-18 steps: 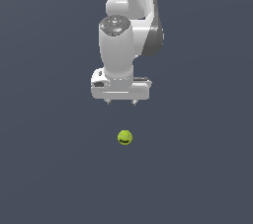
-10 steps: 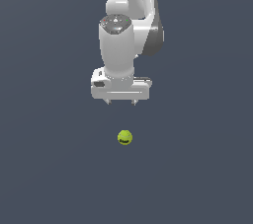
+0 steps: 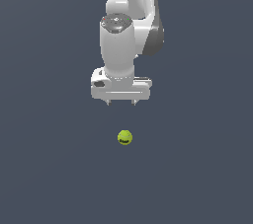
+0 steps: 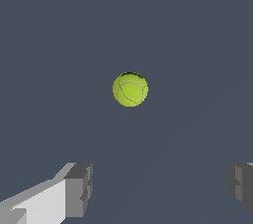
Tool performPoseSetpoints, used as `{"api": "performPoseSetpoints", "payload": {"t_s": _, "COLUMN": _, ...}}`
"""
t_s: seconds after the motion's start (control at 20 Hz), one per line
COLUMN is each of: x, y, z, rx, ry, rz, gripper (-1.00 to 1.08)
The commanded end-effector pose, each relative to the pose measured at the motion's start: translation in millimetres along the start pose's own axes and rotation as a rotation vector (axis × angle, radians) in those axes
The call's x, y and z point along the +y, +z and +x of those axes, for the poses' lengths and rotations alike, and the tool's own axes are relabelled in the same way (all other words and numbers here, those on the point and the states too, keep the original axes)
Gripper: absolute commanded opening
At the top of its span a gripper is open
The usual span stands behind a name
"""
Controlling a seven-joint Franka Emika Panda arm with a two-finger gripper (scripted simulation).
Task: Pick up the object and move it to a goal position.
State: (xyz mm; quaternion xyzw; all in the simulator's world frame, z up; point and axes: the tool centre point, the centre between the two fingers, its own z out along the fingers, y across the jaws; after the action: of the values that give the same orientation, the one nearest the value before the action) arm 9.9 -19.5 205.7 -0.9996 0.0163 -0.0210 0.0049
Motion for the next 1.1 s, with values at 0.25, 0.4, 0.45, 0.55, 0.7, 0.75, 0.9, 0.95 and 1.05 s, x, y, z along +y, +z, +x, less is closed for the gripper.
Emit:
{"api": "performPoseSetpoints", "payload": {"t_s": 0.25, "x": -1, "y": 11, "z": 8, "rx": -0.005, "ry": 0.077, "rz": 0.001, "gripper": 1.00}}
{"api": "performPoseSetpoints", "payload": {"t_s": 0.4, "x": -2, "y": 18, "z": 14, "rx": -0.008, "ry": 0.129, "rz": 0.001, "gripper": 1.00}}
{"api": "performPoseSetpoints", "payload": {"t_s": 0.45, "x": -2, "y": 21, "z": 16, "rx": -0.009, "ry": 0.148, "rz": 0.001, "gripper": 1.00}}
{"api": "performPoseSetpoints", "payload": {"t_s": 0.55, "x": -3, "y": 28, "z": 20, "rx": -0.012, "ry": 0.192, "rz": 0.001, "gripper": 1.00}}
{"api": "performPoseSetpoints", "payload": {"t_s": 0.7, "x": -4, "y": 40, "z": 28, "rx": -0.017, "ry": 0.268, "rz": 0.000, "gripper": 1.00}}
{"api": "performPoseSetpoints", "payload": {"t_s": 0.75, "x": -5, "y": 44, "z": 31, "rx": -0.018, "ry": 0.295, "rz": -0.001, "gripper": 1.00}}
{"api": "performPoseSetpoints", "payload": {"t_s": 0.9, "x": -6, "y": 57, "z": 38, "rx": -0.023, "ry": 0.375, "rz": -0.003, "gripper": 1.00}}
{"api": "performPoseSetpoints", "payload": {"t_s": 0.95, "x": -6, "y": 61, "z": 40, "rx": -0.024, "ry": 0.401, "rz": -0.004, "gripper": 1.00}}
{"api": "performPoseSetpoints", "payload": {"t_s": 1.05, "x": -7, "y": 70, "z": 45, "rx": -0.027, "ry": 0.454, "rz": -0.007, "gripper": 1.00}}
